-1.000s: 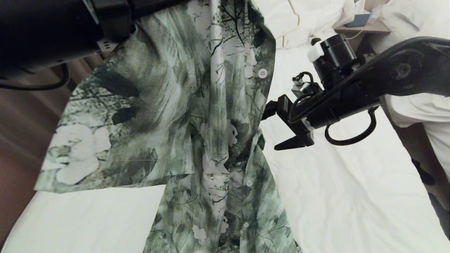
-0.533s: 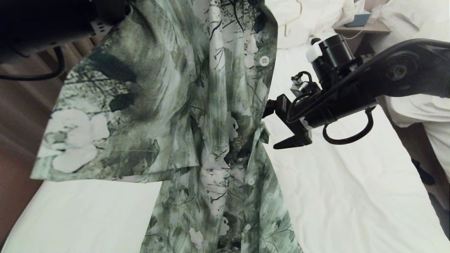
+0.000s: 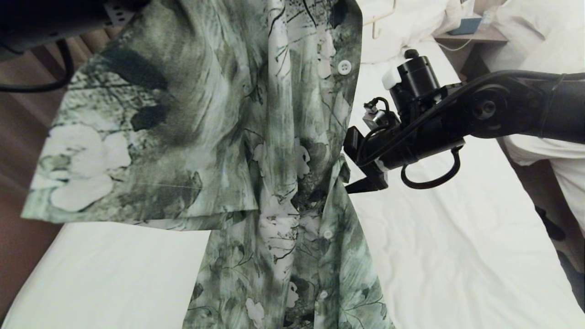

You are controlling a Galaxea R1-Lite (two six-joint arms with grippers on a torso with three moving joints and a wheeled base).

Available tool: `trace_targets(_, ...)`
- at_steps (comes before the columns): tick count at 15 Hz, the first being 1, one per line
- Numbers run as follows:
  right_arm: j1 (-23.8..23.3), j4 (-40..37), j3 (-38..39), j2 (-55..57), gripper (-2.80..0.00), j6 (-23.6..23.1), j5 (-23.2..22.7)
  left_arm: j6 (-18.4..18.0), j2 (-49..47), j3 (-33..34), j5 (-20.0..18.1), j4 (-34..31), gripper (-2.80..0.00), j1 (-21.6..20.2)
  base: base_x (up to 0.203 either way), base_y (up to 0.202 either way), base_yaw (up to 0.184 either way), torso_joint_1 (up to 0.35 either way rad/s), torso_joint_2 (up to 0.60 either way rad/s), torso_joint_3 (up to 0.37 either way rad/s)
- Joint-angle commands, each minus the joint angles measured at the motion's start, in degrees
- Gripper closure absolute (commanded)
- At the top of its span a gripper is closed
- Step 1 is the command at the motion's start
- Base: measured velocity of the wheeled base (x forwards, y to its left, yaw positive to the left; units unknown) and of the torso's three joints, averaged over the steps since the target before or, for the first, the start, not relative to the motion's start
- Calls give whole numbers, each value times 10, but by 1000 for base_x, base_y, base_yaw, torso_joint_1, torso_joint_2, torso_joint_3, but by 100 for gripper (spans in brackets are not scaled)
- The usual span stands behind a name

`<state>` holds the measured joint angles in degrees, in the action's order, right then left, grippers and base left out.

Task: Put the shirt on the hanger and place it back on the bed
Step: Hook the other side of the shirt onto the hanger

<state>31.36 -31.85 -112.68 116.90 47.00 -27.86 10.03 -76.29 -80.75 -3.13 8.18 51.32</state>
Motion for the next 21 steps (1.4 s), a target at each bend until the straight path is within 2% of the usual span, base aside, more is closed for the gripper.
trace_targets(1, 3, -1, 0, 2, -280, 2, -3, 1, -1, -2, 0, 1, 0, -1, 0, 0, 0, 0, 0, 0)
trace_targets(5, 4, 0, 0, 4, -280, -8, -3, 1, 1, -15, 1, 0, 0, -2, 0, 0, 0, 0, 0, 0)
trace_targets(6, 5, 1, 0, 3, 0, -11, -3, 1, 2, -17, 1, -1, 0, -2, 0, 0, 0, 0, 0, 0)
trace_targets(13, 8, 26, 0, 2, 0, -10, -1, 1, 11, -19, 1, -1, 0, -16, 0, 0, 0, 0, 0, 0)
trace_targets(15, -11, 31, 0, -11, 0, 14, 1, 1, 13, -15, 1, -1, 0, -28, 0, 0, 0, 0, 0, 0)
trace_targets(17, -39, 50, 0, -25, 0, 64, 1, 2, 19, 1, 1, 0, 0, -42, 0, 0, 0, 0, 0, 0)
trace_targets(21, -76, 60, 1, -48, 0, 80, 1, 6, 38, 72, -2, 7, 0, -49, 0, 0, 0, 0, 0, 0)
